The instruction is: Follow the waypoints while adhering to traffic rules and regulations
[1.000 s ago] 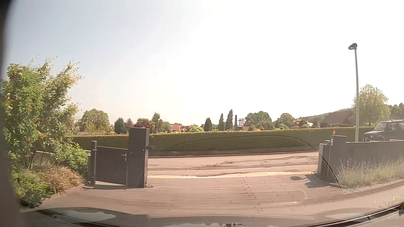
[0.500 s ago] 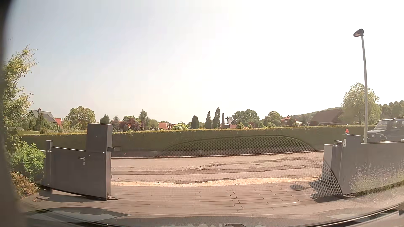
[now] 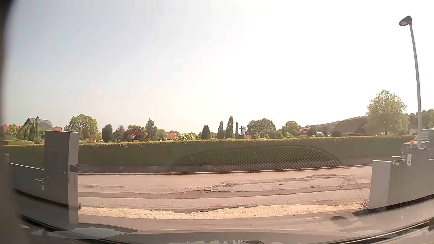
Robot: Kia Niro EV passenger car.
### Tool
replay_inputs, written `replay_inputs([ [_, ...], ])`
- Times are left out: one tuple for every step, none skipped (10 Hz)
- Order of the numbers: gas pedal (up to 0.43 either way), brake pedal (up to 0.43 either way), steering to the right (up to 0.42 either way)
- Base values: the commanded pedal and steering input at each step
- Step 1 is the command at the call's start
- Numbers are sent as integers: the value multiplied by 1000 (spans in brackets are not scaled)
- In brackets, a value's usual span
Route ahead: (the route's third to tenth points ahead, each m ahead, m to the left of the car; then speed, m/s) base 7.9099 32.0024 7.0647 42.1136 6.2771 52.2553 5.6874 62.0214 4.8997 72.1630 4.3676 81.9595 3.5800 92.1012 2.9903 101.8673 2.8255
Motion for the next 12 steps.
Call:
replay_inputs([
  [0,104,-6],
  [0,140,-6],
  [0,189,-7],
  [0,232,-9],
  [0,250,-13],
  [0,250,-16],
  [0,226,-19],
  [0,201,-24],
  [0,207,-27],
  [0,207,-31],
  [0,201,-35],
  [0,171,-40],
])
